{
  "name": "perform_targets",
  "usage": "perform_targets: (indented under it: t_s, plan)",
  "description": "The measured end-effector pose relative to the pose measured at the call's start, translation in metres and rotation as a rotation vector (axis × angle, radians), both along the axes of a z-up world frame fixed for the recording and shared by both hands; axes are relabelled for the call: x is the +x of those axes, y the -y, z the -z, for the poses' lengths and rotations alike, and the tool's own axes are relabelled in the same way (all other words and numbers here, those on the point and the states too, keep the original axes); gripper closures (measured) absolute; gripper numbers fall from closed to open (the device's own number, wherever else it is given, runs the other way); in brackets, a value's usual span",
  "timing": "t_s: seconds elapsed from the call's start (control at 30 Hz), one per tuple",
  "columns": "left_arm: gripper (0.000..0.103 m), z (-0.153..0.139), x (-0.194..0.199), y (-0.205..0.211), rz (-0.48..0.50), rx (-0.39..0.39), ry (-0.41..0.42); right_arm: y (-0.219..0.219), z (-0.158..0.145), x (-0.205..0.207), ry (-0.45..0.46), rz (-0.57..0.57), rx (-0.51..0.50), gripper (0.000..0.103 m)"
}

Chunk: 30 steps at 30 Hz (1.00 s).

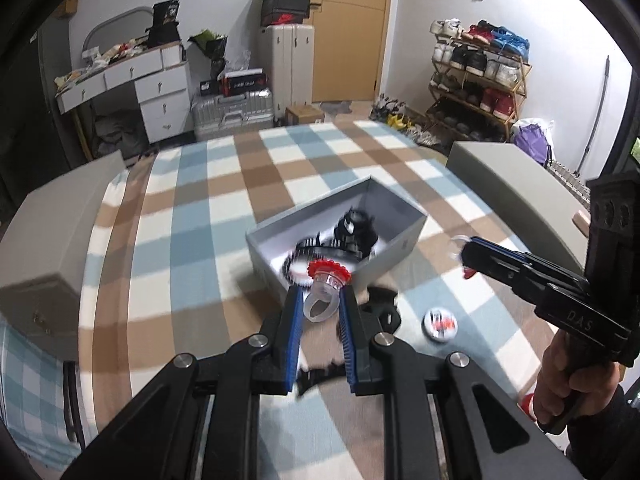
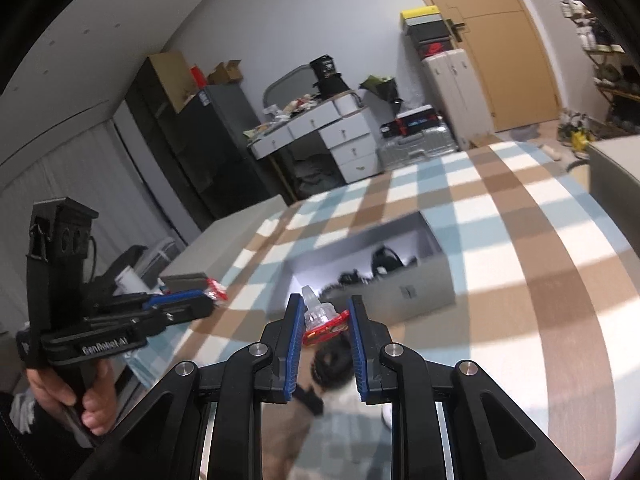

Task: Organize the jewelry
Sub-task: 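Lower the bottle into the grey box and open the right tool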

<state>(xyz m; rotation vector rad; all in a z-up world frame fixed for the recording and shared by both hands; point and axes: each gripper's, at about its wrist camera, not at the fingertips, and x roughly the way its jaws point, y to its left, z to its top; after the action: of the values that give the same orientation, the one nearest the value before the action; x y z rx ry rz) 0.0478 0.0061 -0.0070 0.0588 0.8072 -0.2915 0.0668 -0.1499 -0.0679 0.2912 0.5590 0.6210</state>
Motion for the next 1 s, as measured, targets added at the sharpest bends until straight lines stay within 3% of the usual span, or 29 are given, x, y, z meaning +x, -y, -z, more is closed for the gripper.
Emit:
perform_targets:
  t_s: [0.17,0.37,0.57,0.73,0.87,1.0]
  plan:
    - [0.09,0.001,0.03,0.001,0.002,-0.032,0.026,-0.015,-0.012,0.034,0.004,-0.014,-0.003,0.082]
    - [0.09,0.02,0.061,0.001,-0.015,-0.041,0.001,-0.04,-0.004,0.072,-0.036,0.018,0.005,0.082]
    - [0.09,0.033,0.071,0.002,0.005,-0.048,-0.039,-0.058,0.009,0.093,-0.08,0.021,-0.026,0.082]
    - [0.09,0.036,0.071,0.006,-0.025,-0.005,-0.038,-0.06,0.022,0.107,-0.166,0.027,-0.039,0.082]
    - [0.09,0.041,0.072,0.008,-0.011,0.012,-0.05,-0.068,0.024,0.109,-0.186,0.037,-0.075,0.08]
    - [0.089,0.044,0.078,0.002,-0.009,-0.053,-0.095,-0.073,0.026,0.11,-0.176,0.038,-0.099,0.078]
